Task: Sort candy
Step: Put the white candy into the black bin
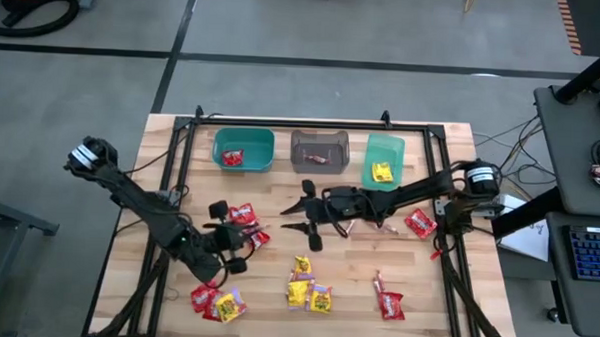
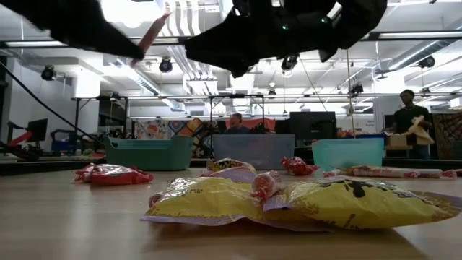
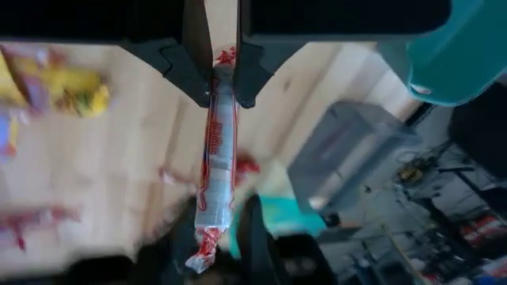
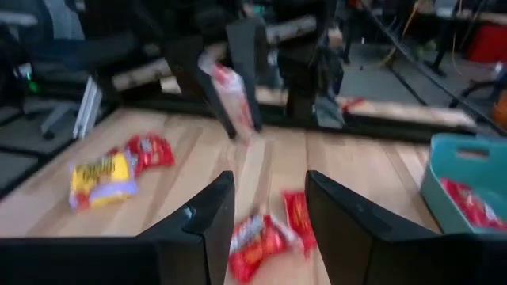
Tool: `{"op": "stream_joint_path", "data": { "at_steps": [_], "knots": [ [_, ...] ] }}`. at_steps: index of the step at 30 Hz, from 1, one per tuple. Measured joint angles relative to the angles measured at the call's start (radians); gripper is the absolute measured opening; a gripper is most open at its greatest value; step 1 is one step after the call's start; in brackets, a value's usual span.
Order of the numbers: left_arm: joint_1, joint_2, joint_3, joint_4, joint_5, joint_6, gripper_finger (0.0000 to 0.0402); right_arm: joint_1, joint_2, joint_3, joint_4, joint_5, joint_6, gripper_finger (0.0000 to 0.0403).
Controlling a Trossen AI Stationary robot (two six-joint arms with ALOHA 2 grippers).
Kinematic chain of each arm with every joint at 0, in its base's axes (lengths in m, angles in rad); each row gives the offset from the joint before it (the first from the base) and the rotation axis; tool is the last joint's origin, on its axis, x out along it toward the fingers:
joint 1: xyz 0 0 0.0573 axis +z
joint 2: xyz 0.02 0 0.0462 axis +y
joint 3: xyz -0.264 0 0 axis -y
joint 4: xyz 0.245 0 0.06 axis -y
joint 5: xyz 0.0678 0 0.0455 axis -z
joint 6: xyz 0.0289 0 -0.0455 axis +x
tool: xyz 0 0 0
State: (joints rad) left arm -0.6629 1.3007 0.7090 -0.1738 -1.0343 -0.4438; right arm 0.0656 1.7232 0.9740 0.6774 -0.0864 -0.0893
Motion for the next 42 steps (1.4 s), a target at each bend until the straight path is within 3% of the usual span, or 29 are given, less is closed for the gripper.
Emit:
{"op": "stream_joint_path", "data": {
  "at_steps": [5, 13, 17, 22, 29, 34, 42],
  "knots": [
    [0.052, 0.041, 0.001, 0.121, -0.006, 0.034, 0.0006, 0.000, 0.043, 0.064, 0.000, -0.012, -0.001, 0.0148],
    [0.079, 0.091, 0.000, 0.147, 0.010, -0.005, 0.0007, 0.002, 0.078, 0.117, -0.010, -0.072, 0.000, 0.0143],
    [0.081, 0.103, 0.000, 0.158, 0.013, -0.010, 0.0007, 0.001, 0.078, 0.119, -0.008, -0.071, 0.003, 0.0112],
    [0.080, 0.105, 0.000, 0.162, 0.017, -0.010, 0.0016, 0.000, 0.078, 0.119, -0.008, -0.065, -0.001, 0.0037],
    [0.082, 0.105, 0.000, 0.173, 0.024, -0.013, 0.0067, -0.003, 0.077, 0.119, -0.014, -0.060, 0.029, 0.0035],
    [0.082, 0.091, 0.000, 0.156, 0.030, -0.012, 0.0110, -0.014, 0.056, 0.119, -0.104, 0.005, 0.037, 0.0035],
    [0.082, 0.028, 0.000, 0.091, 0.050, -0.021, 0.0134, -0.065, -0.032, 0.118, -0.342, 0.265, 0.036, 0.0035]
  ]
}}
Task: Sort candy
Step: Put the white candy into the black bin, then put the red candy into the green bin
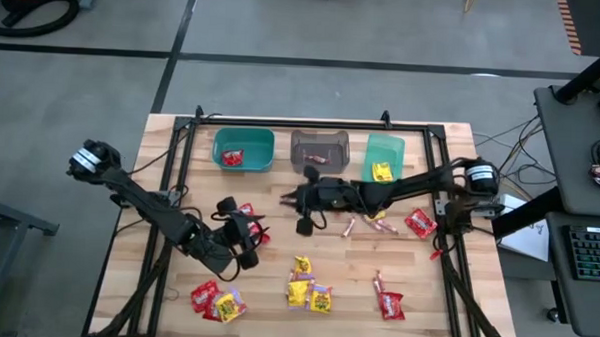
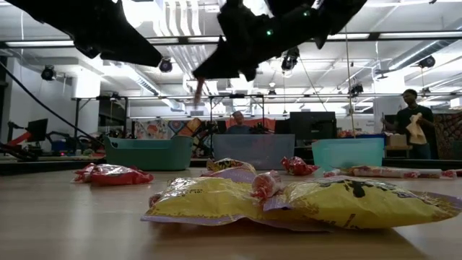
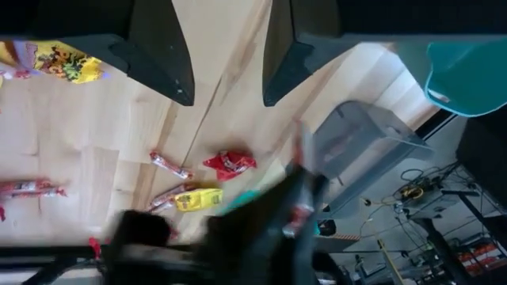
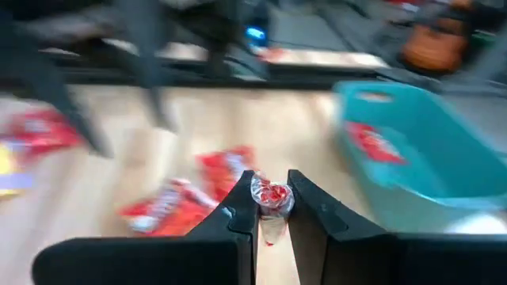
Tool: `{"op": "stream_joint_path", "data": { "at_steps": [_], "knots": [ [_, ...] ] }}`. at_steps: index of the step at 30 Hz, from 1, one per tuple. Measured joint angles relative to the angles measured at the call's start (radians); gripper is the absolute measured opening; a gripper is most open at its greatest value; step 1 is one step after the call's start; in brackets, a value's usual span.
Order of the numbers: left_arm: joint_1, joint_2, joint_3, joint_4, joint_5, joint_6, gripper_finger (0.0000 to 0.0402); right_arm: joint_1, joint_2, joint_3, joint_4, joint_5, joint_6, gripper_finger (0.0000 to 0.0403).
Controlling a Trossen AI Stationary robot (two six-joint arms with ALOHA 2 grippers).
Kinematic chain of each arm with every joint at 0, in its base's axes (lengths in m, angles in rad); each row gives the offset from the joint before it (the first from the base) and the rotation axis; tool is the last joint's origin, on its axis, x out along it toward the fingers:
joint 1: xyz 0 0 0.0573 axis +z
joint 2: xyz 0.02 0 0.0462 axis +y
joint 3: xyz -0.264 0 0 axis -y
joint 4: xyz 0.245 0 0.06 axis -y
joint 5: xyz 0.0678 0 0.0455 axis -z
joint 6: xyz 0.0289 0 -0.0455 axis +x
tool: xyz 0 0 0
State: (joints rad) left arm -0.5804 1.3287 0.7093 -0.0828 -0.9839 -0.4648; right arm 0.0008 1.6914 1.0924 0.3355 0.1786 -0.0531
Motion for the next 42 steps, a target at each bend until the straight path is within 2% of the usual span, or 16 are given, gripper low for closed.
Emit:
{"op": "stream_joint_path", "data": {
  "at_steps": [5, 10, 14, 19, 28, 31, 37, 42],
  "knots": [
    [0.000, -0.065, 0.000, -0.070, 0.001, -0.029, 0.0134, -0.086, -0.071, 0.000, -0.132, 0.173, -0.001, 0.0039],
    [0.000, -0.138, 0.000, -0.148, 0.000, -0.060, 0.0135, -0.245, -0.110, 0.000, -0.235, 0.214, 0.018, 0.0044],
    [0.000, -0.188, 0.000, -0.194, -0.001, -0.068, 0.0135, -0.374, -0.099, 0.000, -0.279, 0.172, 0.097, 0.0047],
    [0.002, -0.217, 0.000, -0.218, -0.003, -0.068, 0.0135, -0.469, -0.053, -0.002, -0.282, -0.017, 0.165, 0.0078],
    [0.009, -0.234, 0.000, -0.245, 0.014, -0.103, 0.0135, -0.462, -0.054, -0.002, -0.323, -0.025, 0.218, 0.0171],
    [0.023, -0.256, 0.000, -0.293, 0.096, -0.161, 0.0135, -0.437, -0.091, -0.001, -0.359, -0.032, 0.221, 0.0188],
    [0.031, -0.268, 0.000, -0.429, 0.347, -0.287, 0.0135, -0.344, -0.178, -0.001, -0.467, -0.108, 0.240, 0.0194],
    [0.031, -0.246, 0.000, -0.551, 0.461, -0.369, 0.0135, -0.235, -0.239, -0.001, -0.554, -0.109, 0.263, 0.0187]
  ]
}}
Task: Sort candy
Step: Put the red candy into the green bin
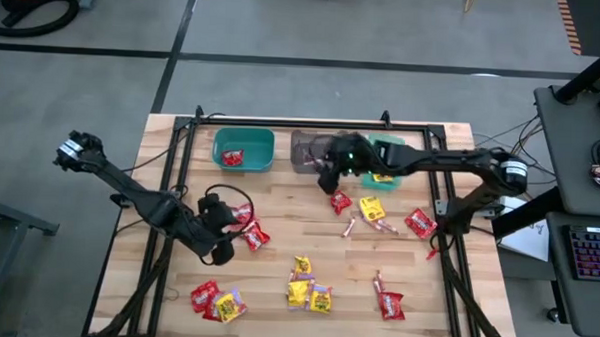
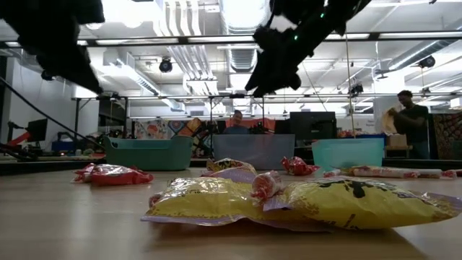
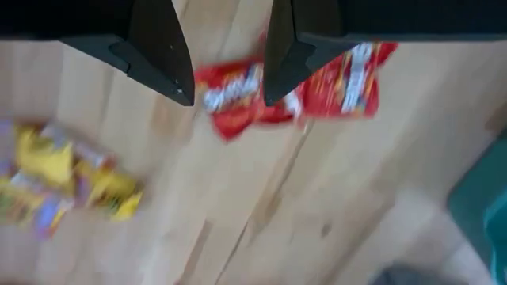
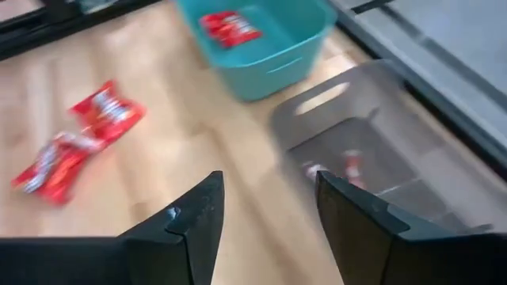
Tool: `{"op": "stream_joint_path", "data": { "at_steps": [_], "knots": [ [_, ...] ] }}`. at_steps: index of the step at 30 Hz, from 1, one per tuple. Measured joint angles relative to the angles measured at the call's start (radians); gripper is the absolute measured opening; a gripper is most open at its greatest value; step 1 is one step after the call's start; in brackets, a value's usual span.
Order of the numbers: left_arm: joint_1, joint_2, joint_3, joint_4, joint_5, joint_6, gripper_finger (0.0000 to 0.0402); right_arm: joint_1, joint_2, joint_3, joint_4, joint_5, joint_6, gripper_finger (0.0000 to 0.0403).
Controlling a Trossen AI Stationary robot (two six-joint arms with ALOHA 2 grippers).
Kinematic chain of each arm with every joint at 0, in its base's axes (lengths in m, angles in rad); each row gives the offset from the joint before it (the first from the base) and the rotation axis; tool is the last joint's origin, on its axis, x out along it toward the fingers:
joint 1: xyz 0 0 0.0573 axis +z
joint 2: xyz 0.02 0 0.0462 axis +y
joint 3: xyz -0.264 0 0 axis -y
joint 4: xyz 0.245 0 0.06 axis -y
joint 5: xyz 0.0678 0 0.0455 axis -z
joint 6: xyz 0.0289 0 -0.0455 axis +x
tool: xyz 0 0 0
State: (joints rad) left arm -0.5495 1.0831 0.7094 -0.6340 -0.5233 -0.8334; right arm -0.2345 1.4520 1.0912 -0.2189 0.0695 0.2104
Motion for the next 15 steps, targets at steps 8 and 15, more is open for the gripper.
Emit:
{"op": "stream_joint_path", "data": {
  "at_steps": [8, 15],
  "knots": [
    [0.027, 0.052, 0.000, -0.135, 0.018, 0.025, 0.0146, 0.124, -0.031, 0.000, -0.036, 0.001, 0.001, 0.0187],
    [0.134, 0.106, -0.009, -0.126, 0.053, 0.189, 0.0180, 0.139, -0.031, 0.001, -0.067, 0.002, 0.012, 0.0189]
  ]
}}
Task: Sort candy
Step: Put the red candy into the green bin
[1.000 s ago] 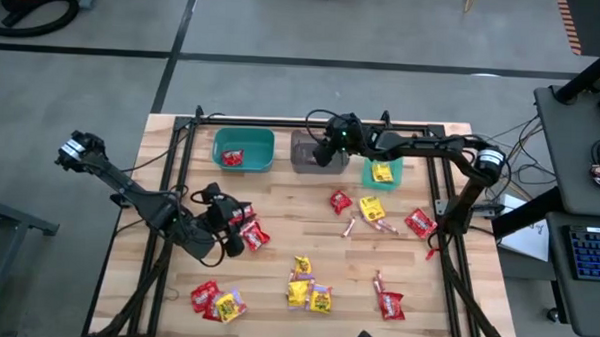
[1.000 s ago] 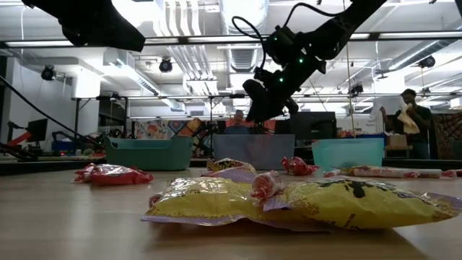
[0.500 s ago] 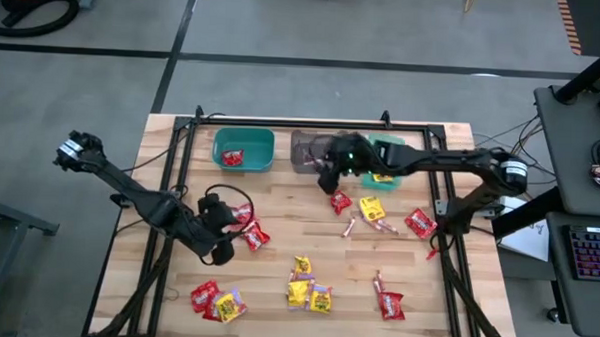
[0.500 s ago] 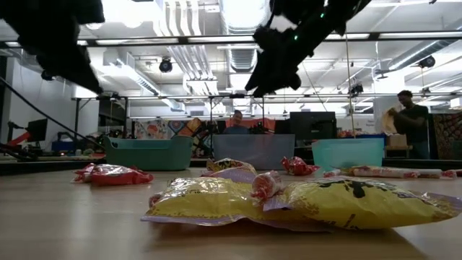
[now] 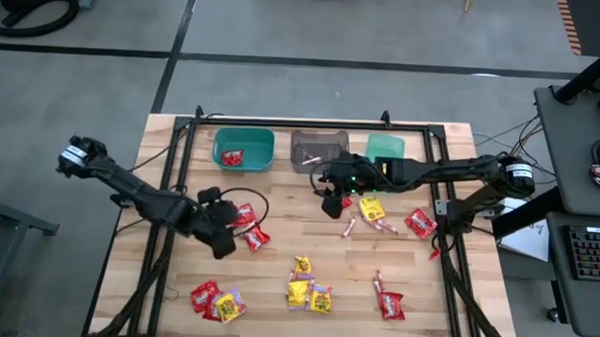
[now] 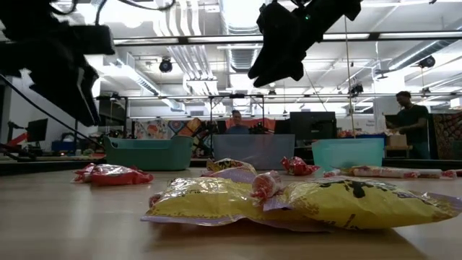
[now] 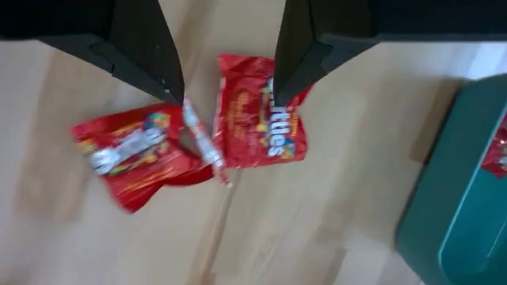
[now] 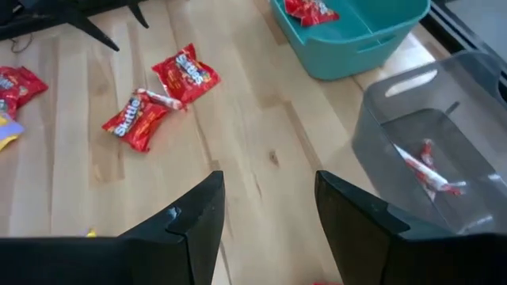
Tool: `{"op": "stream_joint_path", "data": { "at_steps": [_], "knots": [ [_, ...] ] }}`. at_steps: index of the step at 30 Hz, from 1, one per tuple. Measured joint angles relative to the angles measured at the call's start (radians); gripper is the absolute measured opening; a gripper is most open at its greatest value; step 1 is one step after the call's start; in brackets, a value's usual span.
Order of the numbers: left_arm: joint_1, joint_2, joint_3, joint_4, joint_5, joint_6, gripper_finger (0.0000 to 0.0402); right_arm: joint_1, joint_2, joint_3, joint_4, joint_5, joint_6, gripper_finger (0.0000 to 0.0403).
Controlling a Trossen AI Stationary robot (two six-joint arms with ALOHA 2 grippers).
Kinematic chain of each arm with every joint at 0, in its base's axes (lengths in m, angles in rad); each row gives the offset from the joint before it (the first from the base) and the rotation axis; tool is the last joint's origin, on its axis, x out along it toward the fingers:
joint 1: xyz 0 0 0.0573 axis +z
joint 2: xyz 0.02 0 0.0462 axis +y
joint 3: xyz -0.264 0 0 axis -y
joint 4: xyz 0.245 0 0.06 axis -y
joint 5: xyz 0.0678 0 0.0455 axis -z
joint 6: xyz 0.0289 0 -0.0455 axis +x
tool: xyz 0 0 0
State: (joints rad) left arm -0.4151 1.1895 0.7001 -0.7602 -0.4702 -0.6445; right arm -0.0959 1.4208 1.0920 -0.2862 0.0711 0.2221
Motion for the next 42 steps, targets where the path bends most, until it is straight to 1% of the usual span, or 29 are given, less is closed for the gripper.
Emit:
{"op": "stream_joint_path", "data": {
  "at_steps": [5, 10, 12, 16, 25, 28, 30, 34, 35, 38, 42],
  "knots": [
    [0.094, 0.025, -0.021, 0.030, 0.044, 0.149, 0.0177, 0.000, 0.000, 0.000, -0.010, 0.000, 0.004, 0.0189],
    [0.191, 0.040, -0.080, 0.156, 0.129, 0.237, 0.0162, 0.000, 0.000, 0.000, -0.014, 0.000, 0.005, 0.0189],
    [0.222, 0.052, -0.111, 0.199, 0.140, 0.250, 0.0158, 0.000, 0.001, 0.000, -0.015, 0.000, 0.004, 0.0189],
    [0.266, 0.075, -0.155, 0.221, 0.140, 0.251, 0.0156, 0.000, 0.001, -0.001, -0.016, 0.000, 0.004, 0.0189],
    [0.273, 0.098, -0.200, 0.274, 0.152, 0.251, 0.0147, 0.000, 0.002, -0.004, -0.016, 0.000, 0.003, 0.0189],
    [0.273, 0.096, -0.209, 0.282, 0.155, 0.251, 0.0121, 0.000, 0.002, -0.009, -0.016, 0.000, 0.004, 0.0189],
    [0.273, 0.096, -0.209, 0.281, 0.155, 0.251, 0.0092, 0.000, 0.002, -0.015, -0.017, 0.000, 0.003, 0.0189],
    [0.273, 0.096, -0.206, 0.269, 0.141, 0.251, 0.0018, 0.000, 0.002, -0.031, -0.016, 0.000, 0.005, 0.0189],
    [0.273, 0.094, -0.205, 0.268, 0.140, 0.251, 0.0009, 0.000, 0.002, -0.035, -0.015, 0.000, 0.006, 0.0189],
    [0.273, 0.083, -0.199, 0.246, 0.131, 0.246, 0.0009, 0.004, 0.002, -0.056, 0.009, 0.002, 0.015, 0.0189],
    [0.272, 0.055, -0.167, 0.201, 0.118, 0.234, 0.0002, 0.020, 0.002, -0.094, 0.092, 0.000, 0.023, 0.0189]
  ]
}}
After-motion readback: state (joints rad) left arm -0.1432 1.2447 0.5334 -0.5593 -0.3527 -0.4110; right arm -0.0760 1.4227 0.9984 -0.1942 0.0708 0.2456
